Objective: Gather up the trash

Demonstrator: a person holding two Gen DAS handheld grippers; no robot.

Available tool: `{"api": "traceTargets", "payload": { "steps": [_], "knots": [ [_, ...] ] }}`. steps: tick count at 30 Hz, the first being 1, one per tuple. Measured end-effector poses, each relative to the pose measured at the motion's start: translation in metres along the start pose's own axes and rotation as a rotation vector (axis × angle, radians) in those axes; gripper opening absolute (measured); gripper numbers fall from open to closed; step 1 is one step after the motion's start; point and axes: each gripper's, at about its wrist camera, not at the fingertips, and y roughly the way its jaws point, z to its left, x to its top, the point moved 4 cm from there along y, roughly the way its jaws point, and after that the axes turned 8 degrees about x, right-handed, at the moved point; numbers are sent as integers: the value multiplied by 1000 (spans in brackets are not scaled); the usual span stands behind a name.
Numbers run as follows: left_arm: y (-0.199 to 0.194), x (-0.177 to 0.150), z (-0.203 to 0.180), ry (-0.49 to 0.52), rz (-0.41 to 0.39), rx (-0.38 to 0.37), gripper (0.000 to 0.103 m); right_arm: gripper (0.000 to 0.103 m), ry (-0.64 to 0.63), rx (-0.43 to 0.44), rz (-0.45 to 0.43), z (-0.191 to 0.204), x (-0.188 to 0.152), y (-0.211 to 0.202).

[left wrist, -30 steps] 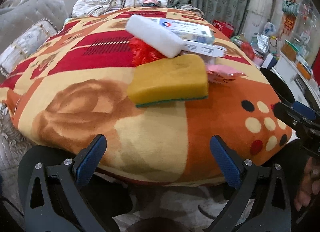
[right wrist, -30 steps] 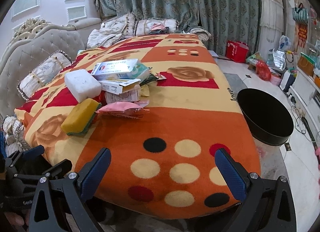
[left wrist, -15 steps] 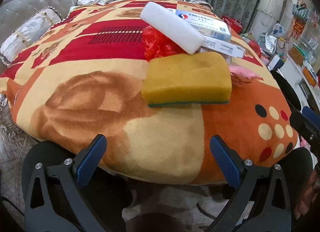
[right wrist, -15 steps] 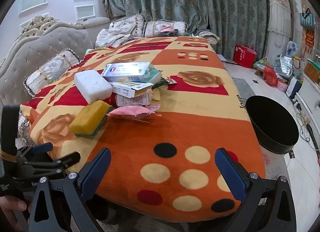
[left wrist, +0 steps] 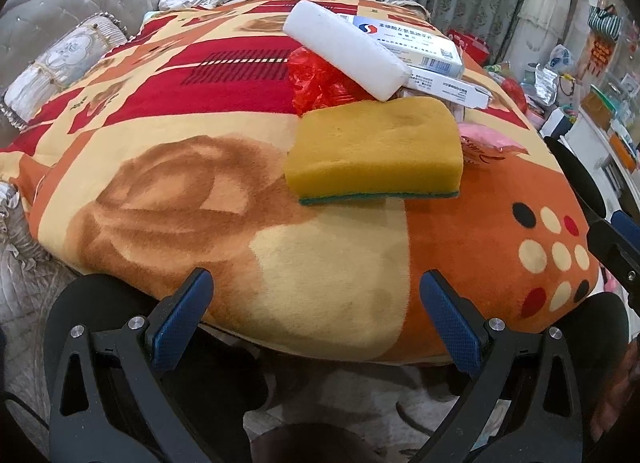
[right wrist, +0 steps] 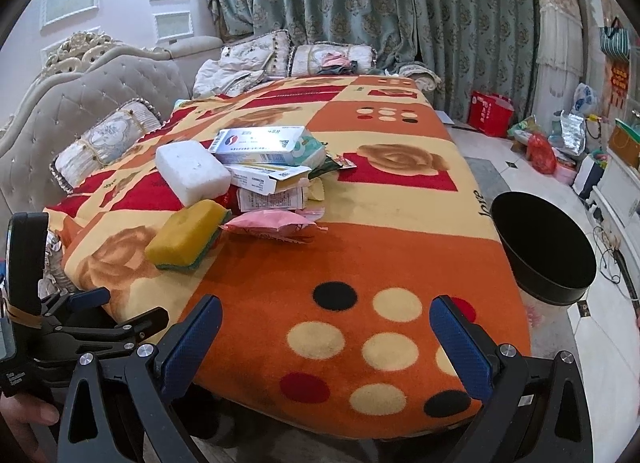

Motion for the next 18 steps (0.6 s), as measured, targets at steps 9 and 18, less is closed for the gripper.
{"api": "traceTargets", "payload": {
  "steps": [9,18],
  "knots": [
    [0,-2,-2,9,5,-3,102,103,20,17,-4,-1,0,-2],
    [3,-3,-4,9,14,-5,102,99,65,102,1,-1,0,1]
  ]
}}
